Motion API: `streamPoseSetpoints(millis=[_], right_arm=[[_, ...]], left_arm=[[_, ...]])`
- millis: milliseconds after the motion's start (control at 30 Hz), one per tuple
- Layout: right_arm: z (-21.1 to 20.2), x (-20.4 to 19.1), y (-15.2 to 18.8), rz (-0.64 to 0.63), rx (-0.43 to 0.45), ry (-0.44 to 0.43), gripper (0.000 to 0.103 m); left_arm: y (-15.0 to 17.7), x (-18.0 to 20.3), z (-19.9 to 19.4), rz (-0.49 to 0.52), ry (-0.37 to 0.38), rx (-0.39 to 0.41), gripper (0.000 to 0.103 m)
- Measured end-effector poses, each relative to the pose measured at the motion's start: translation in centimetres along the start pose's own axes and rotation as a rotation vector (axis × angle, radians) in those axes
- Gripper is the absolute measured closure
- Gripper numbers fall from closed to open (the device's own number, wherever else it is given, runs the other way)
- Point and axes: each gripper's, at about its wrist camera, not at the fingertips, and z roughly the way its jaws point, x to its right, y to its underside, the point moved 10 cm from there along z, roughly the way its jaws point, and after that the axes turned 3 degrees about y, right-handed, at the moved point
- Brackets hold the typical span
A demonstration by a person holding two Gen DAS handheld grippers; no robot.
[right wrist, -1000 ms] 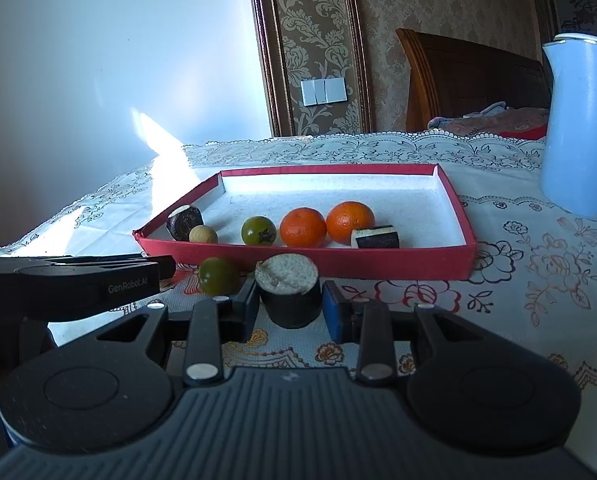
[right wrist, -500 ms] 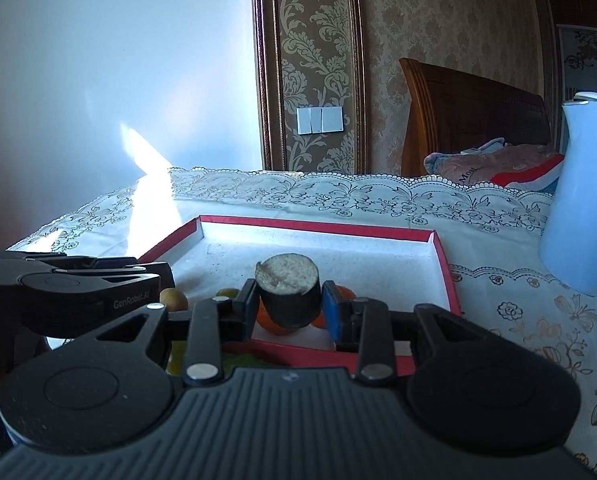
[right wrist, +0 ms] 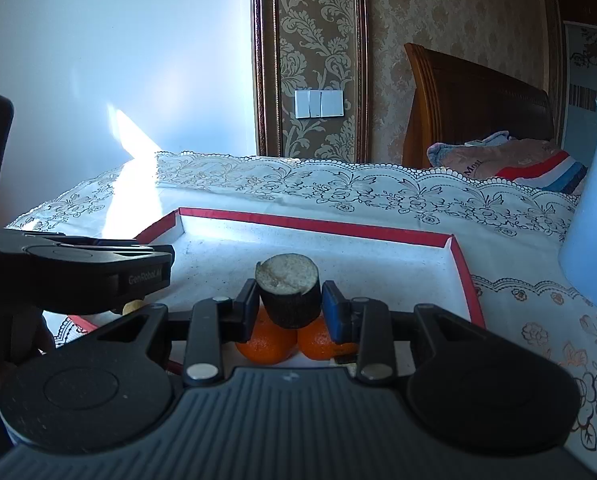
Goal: Organize fruits
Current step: 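Carry the brown fruit and the dark cylinder over the tray with both tools, then open the left tool to drop the brown fruit while the right tool drops the cylinder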
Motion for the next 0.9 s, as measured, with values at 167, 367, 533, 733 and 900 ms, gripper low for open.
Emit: streamPoseSetpoints(millis=[167, 367, 533, 733, 900], right_arm=[[1.2, -0.1, 0.1, -0.002, -0.008, 0.002, 0.071], [1.5, -0.5, 0.5, -0.008, -0.005, -0.010, 0.071], [1.6, -0.6, 0.6, -0.010, 0.003, -0.017, 0.071], [1.5, -0.6, 0.7, -0.007, 0.012, -0.025, 0.070], [1.4, -0.6, 0.8, -0.002, 0.010, -0.031, 0.070]], left_arm=[[0.4, -0.3, 1.0, -0.010, -0.012, -0.021, 0.077], [0.5, -0.2, 1.5, -0.005, -0.003, -0.020, 0.077], [0.6, -0.1, 1.7, -0.005, 0.003, -0.019, 0.077], [0.7, 0.1, 1.7, 0.000, 0.009, -0.019, 0.076], [0.7, 0.2, 1.7, 0.003, 0.010, -0.017, 0.075]])
